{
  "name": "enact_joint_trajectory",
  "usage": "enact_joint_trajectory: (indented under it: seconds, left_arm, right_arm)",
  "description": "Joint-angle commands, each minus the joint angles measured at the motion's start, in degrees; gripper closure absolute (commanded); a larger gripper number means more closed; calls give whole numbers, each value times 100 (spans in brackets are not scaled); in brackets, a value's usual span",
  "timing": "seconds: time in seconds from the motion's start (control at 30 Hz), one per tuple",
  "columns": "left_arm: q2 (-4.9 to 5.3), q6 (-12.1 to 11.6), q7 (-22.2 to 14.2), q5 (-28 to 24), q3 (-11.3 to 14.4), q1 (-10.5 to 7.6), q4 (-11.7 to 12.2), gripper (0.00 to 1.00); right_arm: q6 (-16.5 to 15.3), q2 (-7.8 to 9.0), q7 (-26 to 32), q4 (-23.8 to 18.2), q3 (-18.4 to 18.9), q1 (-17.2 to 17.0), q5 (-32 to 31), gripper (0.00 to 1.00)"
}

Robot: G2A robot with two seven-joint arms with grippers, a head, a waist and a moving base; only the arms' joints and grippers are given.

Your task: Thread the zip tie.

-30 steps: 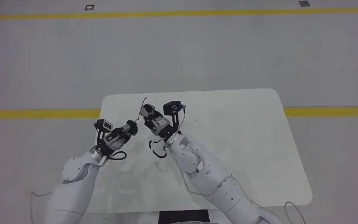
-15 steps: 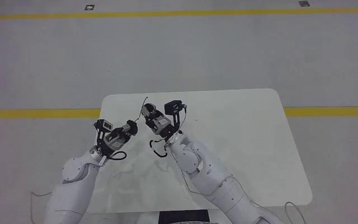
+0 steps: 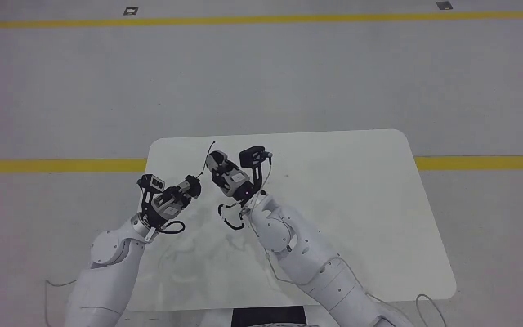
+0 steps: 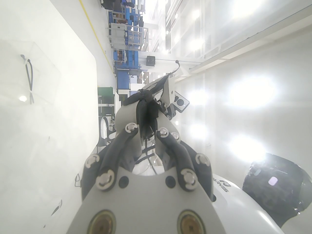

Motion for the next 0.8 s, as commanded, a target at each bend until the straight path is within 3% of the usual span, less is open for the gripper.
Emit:
enact_joint_trajectory:
  seconds: [0.0, 0.77]
  left_arm:
    - [0, 0, 0, 0, 0, 0, 0, 100]
    - [0, 0, 0, 0, 0, 0, 0, 100]
  right_arm:
    - [2, 1, 9, -2, -3, -4, -1, 100]
    - [-36, 22, 11, -193, 6, -70, -49, 100]
